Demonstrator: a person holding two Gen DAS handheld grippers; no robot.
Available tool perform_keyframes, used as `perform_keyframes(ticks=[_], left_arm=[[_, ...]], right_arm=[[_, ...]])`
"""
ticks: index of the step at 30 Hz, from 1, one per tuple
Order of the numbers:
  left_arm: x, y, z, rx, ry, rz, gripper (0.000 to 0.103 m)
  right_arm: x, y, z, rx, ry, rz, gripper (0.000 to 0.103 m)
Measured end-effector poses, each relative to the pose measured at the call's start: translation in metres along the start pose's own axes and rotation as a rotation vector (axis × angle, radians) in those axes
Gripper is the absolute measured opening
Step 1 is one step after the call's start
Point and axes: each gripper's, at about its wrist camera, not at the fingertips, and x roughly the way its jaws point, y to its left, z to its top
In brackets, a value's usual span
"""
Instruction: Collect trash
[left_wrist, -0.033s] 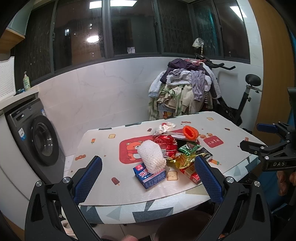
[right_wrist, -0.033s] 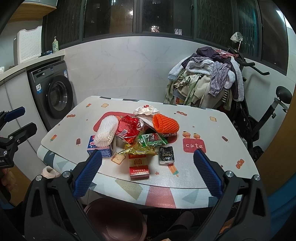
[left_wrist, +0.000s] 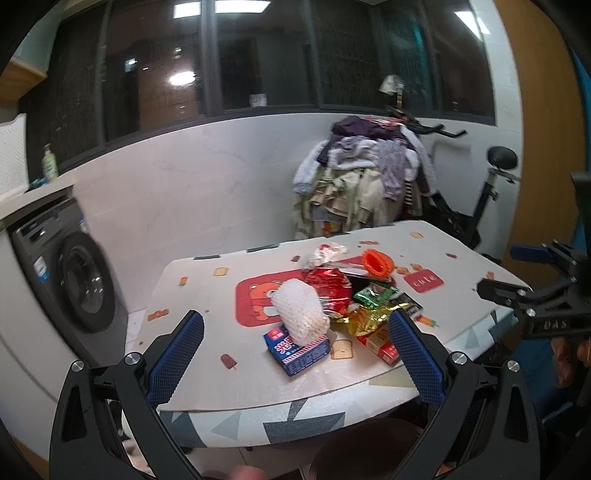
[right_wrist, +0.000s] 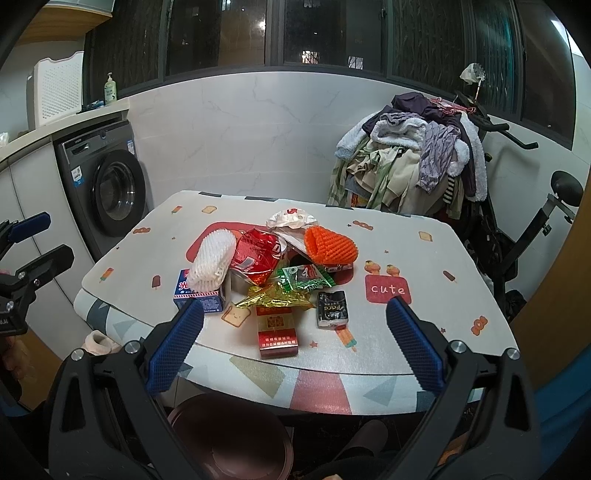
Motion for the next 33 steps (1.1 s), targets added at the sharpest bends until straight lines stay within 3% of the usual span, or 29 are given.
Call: perform_keyframes(ticks=[5, 7, 9, 12, 16, 18, 25, 29, 33], left_arm=[[0.023, 0.001, -0.014, 0.027, 0.09, 0.027, 0.098], [0.029, 0.002, -0.023, 0.028, 0.099, 0.039, 0.098], [0.036, 0.006, -0.032, 0.023, 0.101, 0.025, 0.098], [0.045, 0.016, -0.041, -0.003, 0.102, -0.016, 0.098], [0.062, 0.025, -0.054, -0.006, 0.116, -0.02, 0.098], [0.074, 0.026, -0.058, -0.002, 0.165, -0.044, 0.098], [0.112, 0.031, -0.077, 0.005, 0.269, 0.009, 0.098], [0.12, 0.036, -0.083, 0.004, 0.271, 0.039, 0.098], [0.127, 0.046, -0.088, -0.035, 0.283, 0.016, 0.098]], right_arm=[[0.021, -0.009, -0.019, 0.054, 0.047, 0.039, 0.097], [0.031, -0.014, -0.03, 0.08, 0.059, 0.078, 0.098], [0.042, -0.016, -0.039, 0.082, 0.08, 0.062, 0.098], [0.074, -0.016, -0.059, 0.062, 0.22, 0.055, 0.097], [0.098, -0.015, -0.076, 0.066, 0.285, -0.003, 0.097], [0.107, -0.018, -0.079, 0.106, 0.294, 0.017, 0.097], [0.141, -0.019, -0.077, 0.097, 0.326, 0.07, 0.097], [0.167, -0.012, -0.074, 0.059, 0.352, 0.108, 0.097], [0.191, -0.003, -0.071, 0.04, 0.361, 0.123, 0.097]])
